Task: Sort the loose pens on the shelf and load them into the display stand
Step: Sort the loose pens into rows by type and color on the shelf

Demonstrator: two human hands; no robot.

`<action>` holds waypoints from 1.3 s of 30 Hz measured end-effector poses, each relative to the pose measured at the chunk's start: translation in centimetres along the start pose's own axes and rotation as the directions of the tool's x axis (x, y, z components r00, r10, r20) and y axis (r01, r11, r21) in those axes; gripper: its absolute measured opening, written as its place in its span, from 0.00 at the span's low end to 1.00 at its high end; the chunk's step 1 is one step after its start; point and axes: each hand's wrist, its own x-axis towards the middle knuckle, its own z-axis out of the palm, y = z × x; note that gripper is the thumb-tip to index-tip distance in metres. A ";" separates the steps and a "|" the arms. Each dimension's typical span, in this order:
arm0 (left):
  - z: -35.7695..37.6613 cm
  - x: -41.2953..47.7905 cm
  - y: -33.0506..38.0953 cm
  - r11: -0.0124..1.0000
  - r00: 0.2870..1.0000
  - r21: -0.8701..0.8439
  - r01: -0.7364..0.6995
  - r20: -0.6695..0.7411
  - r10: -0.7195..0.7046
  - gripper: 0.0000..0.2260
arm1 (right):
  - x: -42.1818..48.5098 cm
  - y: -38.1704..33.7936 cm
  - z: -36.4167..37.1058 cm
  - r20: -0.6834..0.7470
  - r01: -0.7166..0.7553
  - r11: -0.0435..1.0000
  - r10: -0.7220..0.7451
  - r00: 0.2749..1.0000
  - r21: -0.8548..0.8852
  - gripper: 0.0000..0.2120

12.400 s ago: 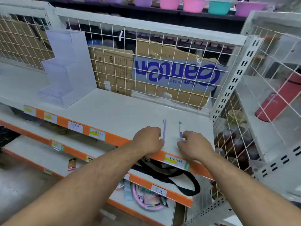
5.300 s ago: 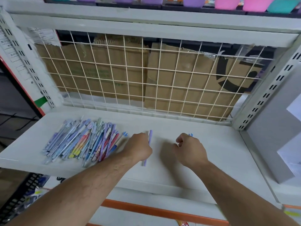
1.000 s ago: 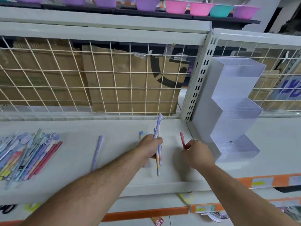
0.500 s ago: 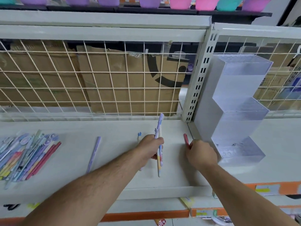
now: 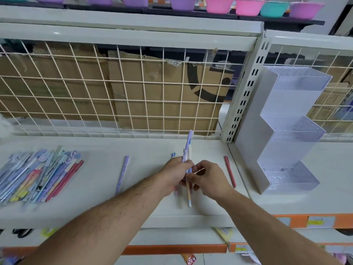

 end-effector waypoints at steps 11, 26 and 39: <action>-6.0 -1.2 -1.5 0.993 0.998 -0.112 -0.031 -0.061 0.024 0.09 | -0.2 -2.4 5.2 -0.046 -0.064 0.994 0.060 0.997 -0.087 0.03; -11.8 -0.6 -2.7 0.999 0.992 -0.041 0.025 -0.119 -0.029 0.13 | 1.9 -2.1 7.9 -0.286 -0.230 0.862 0.104 0.953 -0.452 0.03; -11.3 -0.2 -2.5 0.989 0.997 -0.139 0.057 -0.046 -0.064 0.08 | 2.0 -2.0 7.5 -0.264 -0.265 0.846 0.154 0.952 -0.462 0.07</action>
